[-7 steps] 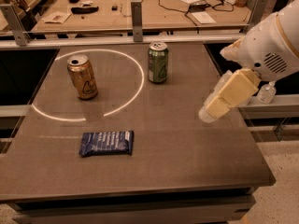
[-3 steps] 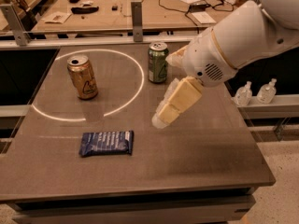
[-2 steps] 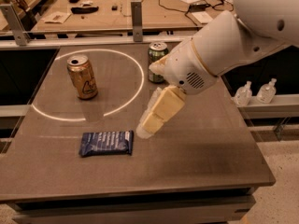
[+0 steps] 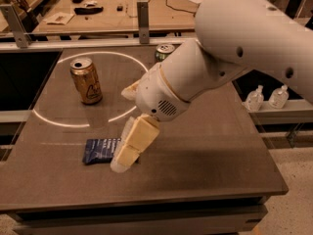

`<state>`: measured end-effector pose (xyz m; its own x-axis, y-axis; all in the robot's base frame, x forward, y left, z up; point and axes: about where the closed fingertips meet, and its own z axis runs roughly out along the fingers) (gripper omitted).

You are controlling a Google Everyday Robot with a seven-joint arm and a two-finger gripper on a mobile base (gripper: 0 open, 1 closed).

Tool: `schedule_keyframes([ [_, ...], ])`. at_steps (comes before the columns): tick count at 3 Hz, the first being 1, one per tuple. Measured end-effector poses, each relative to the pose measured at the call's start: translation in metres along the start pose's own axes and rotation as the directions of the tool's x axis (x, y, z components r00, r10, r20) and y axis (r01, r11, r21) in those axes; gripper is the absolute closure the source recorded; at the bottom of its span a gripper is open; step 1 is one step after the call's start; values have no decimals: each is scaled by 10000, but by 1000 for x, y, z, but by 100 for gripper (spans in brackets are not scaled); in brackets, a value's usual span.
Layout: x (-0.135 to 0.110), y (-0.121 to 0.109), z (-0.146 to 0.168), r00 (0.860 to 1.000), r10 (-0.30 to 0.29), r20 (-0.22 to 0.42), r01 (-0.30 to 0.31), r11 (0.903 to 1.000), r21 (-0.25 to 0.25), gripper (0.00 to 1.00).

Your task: Pick rxbar blueberry

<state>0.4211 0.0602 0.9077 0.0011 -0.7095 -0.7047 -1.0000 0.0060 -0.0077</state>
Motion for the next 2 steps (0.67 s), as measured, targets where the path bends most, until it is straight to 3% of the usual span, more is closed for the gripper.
schedule_keyframes([
  [1,-1,9,19,9992,-3,-397,8,9999,123,0],
  [2,4,4,36,9967,-122,-808,161,9987,480,0],
])
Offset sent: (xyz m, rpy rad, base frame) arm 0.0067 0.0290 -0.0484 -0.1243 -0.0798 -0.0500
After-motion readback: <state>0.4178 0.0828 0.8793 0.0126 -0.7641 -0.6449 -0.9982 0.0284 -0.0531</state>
